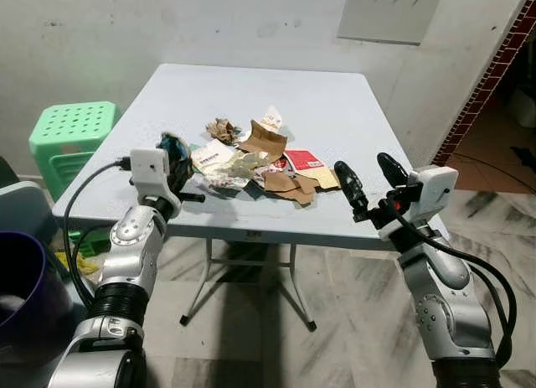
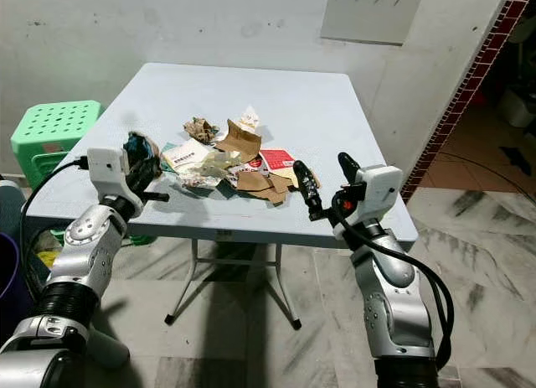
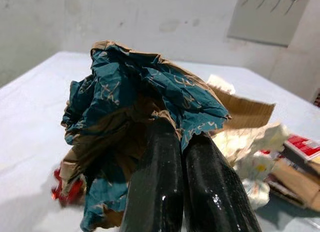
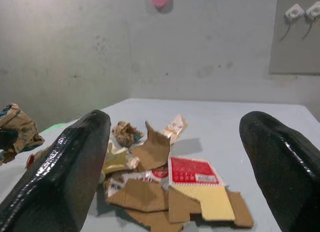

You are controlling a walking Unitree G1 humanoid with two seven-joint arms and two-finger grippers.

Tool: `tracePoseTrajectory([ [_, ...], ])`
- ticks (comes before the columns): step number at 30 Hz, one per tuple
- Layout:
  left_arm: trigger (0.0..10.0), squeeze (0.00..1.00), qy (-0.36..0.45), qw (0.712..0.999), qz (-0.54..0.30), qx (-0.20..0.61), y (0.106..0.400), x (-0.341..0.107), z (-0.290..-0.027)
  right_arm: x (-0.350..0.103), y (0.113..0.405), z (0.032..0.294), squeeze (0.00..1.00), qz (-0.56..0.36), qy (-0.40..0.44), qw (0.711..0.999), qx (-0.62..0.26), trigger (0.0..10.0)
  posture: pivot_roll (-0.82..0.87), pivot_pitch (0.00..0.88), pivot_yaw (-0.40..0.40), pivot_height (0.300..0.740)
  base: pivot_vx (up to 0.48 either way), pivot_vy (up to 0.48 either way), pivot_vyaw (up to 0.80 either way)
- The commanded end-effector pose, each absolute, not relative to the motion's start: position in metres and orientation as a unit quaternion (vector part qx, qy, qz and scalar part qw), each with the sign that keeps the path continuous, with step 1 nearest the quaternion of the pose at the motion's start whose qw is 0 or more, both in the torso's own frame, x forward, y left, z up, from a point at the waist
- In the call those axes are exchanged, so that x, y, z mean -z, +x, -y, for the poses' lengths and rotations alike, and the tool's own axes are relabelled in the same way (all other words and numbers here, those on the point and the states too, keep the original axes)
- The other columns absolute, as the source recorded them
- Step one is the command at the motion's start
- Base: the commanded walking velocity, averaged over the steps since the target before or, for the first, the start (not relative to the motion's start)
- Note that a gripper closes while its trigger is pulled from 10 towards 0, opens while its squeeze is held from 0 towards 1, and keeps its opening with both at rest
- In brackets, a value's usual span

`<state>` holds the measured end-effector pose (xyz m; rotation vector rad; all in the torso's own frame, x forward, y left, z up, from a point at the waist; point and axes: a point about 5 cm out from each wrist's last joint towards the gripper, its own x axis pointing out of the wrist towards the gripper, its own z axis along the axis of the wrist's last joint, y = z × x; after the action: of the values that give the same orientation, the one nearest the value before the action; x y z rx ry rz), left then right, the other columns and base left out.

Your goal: Picking trash to rubbish bin

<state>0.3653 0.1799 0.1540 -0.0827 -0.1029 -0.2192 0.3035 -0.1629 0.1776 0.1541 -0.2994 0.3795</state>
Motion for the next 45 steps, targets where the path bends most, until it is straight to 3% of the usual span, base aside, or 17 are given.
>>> tracePoseTrajectory([
  [1,10.0,0.0,-0.033,0.988,0.079,0.13,0.365,-0.168,-0.177,-0.186,0.306,0.167,0.0,0.168,0.074,0.966,-0.18,10.0,-0.02,0.0,-0.043,0.74,0.0,0.0,0.0],
  [12,10.0,0.0,-0.035,0.981,0.07,0.175,0.353,-0.161,-0.166,-0.177,0.302,0.16,0.0,0.152,0.055,0.965,-0.205,10.0,-0.03,0.0,-0.04,0.74,0.0,0.0,0.0],
  [23,10.0,0.0,-0.031,0.98,0.065,0.183,0.346,-0.161,-0.164,-0.166,0.285,0.148,0.0,0.109,0.055,0.944,-0.307,10.0,-0.03,0.0,-0.042,0.74,0.0,0.0,0.0],
  [45,10.0,0.0,-0.046,0.983,0.049,0.171,0.343,-0.157,-0.167,-0.167,0.286,0.155,0.0,0.11,0.059,0.95,-0.285,10.0,-0.03,0.0,-0.039,0.74,0.0,0.084,0.0],
])
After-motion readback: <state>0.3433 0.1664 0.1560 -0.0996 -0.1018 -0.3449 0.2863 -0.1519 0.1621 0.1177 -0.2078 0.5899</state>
